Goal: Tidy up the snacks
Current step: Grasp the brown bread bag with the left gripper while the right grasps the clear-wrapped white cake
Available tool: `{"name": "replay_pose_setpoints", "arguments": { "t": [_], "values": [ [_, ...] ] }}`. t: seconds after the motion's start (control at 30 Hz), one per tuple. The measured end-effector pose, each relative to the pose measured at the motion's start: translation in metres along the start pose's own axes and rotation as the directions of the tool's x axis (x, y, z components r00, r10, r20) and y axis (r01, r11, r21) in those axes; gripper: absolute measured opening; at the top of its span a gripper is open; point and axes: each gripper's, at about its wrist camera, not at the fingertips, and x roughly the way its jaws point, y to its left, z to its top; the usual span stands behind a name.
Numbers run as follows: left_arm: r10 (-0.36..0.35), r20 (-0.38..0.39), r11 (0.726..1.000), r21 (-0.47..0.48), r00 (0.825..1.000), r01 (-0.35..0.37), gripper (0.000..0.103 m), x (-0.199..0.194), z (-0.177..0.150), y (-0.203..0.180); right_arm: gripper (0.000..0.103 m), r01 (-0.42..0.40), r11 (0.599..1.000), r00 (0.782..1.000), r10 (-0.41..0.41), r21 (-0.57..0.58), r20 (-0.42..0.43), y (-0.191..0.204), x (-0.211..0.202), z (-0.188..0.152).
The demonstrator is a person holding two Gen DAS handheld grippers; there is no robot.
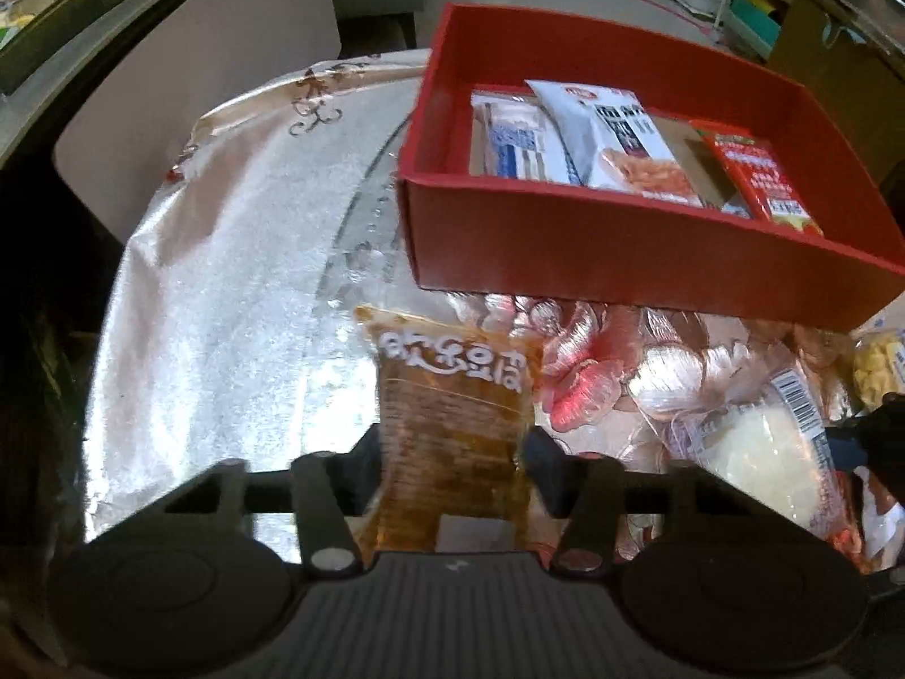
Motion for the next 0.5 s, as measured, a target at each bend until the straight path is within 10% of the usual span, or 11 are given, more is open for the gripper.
{"name": "replay_pose_setpoints", "arguments": {
  "t": [0.1,0.3,0.4,0.5],
  "values": [
    [-0.026,-0.011,0.998,-0.053,1.0,0.026,0.037,-0.003,0.002,0.007,0.103,-0.051,0.999,0.999,0.051,0.01,0.005,0.002,0.004,-0.001],
    [-0.046,-0.004,0.998,-0.035,0.999,0.045,0.035,-0.005,-0.001,0.005,0.103,-0.059,0.998,0.998,0.057,0.033,0.04,0.002,0.003,-0.007],
    [-0.029,-0.004,1.0,0.0,1.0,0.029,0.047,0.001,-0.005,-0.003,0.103,-0.068,0.998,0.996,0.068,0.002,0.052,0.001,0.003,-0.01],
    [-0.011,-0.003,0.993,0.117,1.0,0.011,0.08,0.007,-0.011,-0.022,0.103,-0.059,0.998,0.997,0.061,-0.031,0.049,0.004,0.004,-0.011]
  ]
}}
